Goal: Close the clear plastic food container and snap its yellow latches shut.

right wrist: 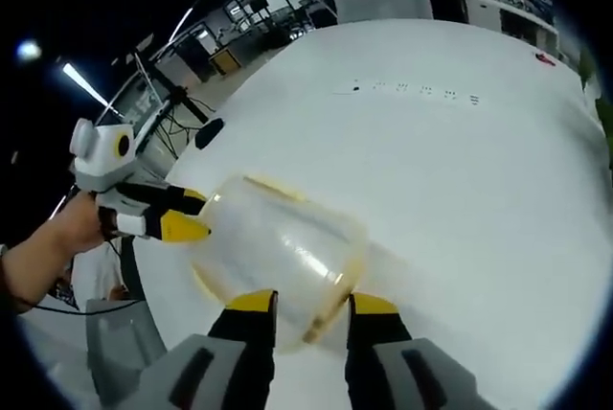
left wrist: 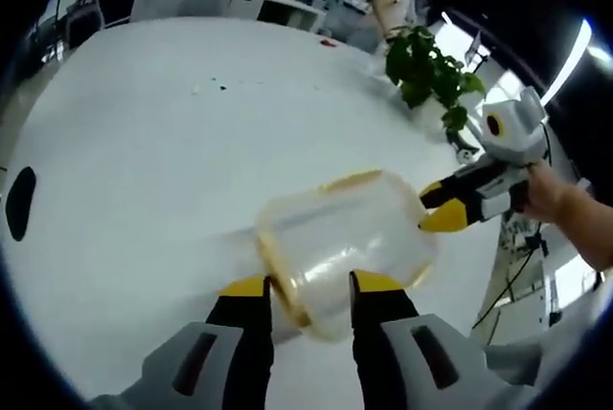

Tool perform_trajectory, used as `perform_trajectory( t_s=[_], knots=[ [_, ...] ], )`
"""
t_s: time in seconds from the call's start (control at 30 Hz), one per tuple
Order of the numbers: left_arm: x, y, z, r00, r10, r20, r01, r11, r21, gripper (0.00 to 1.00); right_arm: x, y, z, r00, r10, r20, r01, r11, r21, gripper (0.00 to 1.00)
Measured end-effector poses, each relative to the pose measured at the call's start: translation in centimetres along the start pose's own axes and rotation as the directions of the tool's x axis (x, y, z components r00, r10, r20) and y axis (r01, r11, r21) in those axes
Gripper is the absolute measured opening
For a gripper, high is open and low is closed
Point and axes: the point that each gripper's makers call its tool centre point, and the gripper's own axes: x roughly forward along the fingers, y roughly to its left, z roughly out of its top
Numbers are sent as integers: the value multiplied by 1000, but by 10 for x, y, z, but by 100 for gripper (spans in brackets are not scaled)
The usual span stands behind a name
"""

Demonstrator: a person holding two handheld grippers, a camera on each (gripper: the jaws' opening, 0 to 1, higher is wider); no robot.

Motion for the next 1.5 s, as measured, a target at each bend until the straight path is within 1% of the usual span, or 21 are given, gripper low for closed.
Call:
perform_trajectory(
  t_s=[0.17, 0.23, 0.27, 0.33, 0.37, 0.43, 0.47, 0.53, 0.6, 0.67, 0.7, 0.77, 0.8, 0.87, 1.1, 1.13, 1.23, 1.33, 1.4, 1.43, 1.5],
  knots=[
    [-4, 1, 1, 1000, 2, 8, -2, 1000, 12, 30, -1, 0, 0, 1000, -10, -13, 10, 1000, -28, 27],
    [-4, 1, 2, 1000, 6, 8, -6, 1000, 11, 30, -2, -1, 1, 1000, -19, -17, 17, 995, -101, 28],
    [-3, -1, 3, 1000, 8, 4, -8, 1000, 17, 30, -2, 0, 0, 999, -18, -37, 13, 992, -124, 29],
    [-6, -2, 3, 1000, 12, 0, -12, 993, 116, 31, -2, 1, -1, 998, -13, -54, 6, 992, -127, 31],
    [-7, -2, 2, 1000, 12, -3, -11, 993, 117, 31, -3, 1, -2, 998, -15, -54, 7, 991, -133, 31],
    [-7, -3, 0, 1000, 0, -23, 3, 992, 127, 34, -3, 0, -1, 998, -22, -59, 11, 983, -184, 31],
    [-7, -3, 1, 1000, 5, -25, -2, 991, 132, 35, -2, 1, 0, 998, -27, -62, 15, 980, -197, 31],
    [-9, -3, -1, 999, -5, -45, 13, 985, 171, 35, -3, 3, -1, 996, -36, -77, 16, 970, -241, 32],
    [-13, 1, 2, 999, 3, -38, 4, 984, 181, 35, -4, 2, -1, 995, -46, -84, 22, 964, -265, 32],
    [-17, 2, 5, 999, 3, -39, 5, 980, 197, 34, -6, 3, 1, 996, -42, -81, 20, 965, -260, 32],
    [-19, 4, 6, 999, 8, -44, 1, 977, 214, 34, -7, 3, 2, 996, -40, -79, 19, 966, -259, 32],
    [-22, 7, 8, 999, 20, -50, -7, 970, 241, 34, -10, -1, 6, 995, -74, -69, 48, 944, -328, 32],
    [-23, 7, 9, 998, 25, -50, -11, 968, 251, 34, -10, 3, 5, 995, -65, -77, 37, 946, -323, 31],
    [-25, 7, 12, 998, 27, -53, -11, 959, 284, 35, -10, 3, 7, 995, -60, -79, 32, 947, -319, 32],
    [-30, 4, 18, 997, 38, -66, -15, 947, 321, 34, -13, 1, 8, 992, -84, -93, 45, 933, -358, 31],
    [-31, 2, 19, 997, 35, -68, -11, 945, 326, 34, -13, 0, 8, 991, -91, -95, 49, 926, -374, 31],
    [-31, -2, 20, 997, 32, -76, -2, 932, 362, 33, -14, 3, 9, 991, -88, -99, 42, 919, -393, 31],
    [-30, -4, 20, 995, 33, -93, 6, 919, 394, 33, -16, 6, 10, 991, -86, -103, 32, 897, -441, 30],
    [-31, -9, 18, 994, 10, -112, 35, 918, 396, 31, -17, 9, 11, 992, -80, -100, 26, 890, -454, 30],
    [-31, -9, 18, 993, 12, -113, 35, 916, 401, 31, -18, 10, 11, 992, -72, -101, 17, 885, -466, 30],
    [-32, -10, 19, 993, 20, -119, 34, 903, 428, 31, -18, 11, 11, 992, -72, -105, 12, 871, -491, 30]
  ],
)
